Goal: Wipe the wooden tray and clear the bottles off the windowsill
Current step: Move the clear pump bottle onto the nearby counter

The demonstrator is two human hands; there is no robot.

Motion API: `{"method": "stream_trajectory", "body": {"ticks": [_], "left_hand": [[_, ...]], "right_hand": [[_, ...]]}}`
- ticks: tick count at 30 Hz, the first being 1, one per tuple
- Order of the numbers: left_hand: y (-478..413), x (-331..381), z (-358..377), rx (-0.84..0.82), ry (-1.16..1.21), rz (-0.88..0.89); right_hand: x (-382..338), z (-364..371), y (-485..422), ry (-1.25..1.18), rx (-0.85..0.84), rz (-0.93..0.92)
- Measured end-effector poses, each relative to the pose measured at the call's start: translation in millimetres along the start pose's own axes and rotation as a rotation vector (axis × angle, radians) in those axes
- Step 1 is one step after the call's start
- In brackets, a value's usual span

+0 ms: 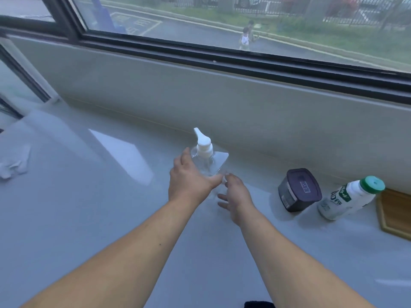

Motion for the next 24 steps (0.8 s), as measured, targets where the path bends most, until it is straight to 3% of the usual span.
{"method": "stream_trajectory", "body": {"ticks": [11, 24], "left_hand": [[49, -204, -148, 0.217, 0.002, -0.265], [273, -568, -348, 0.482, 0.024, -0.714]], "right_hand": [[93, 215, 84, 0.209, -0.260, 0.026], [370, 516, 300, 0.549, -0.698, 0.158]]}}
Point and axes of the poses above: each hand's wrist, its own y-axis away from the middle knuckle, its own z-axis out of the palm, x = y × z, the point moved 3 cm from there along -y, towards the middle knuckle, and after that the axes turned 9 degrees about -y, right-handed, at the moved point
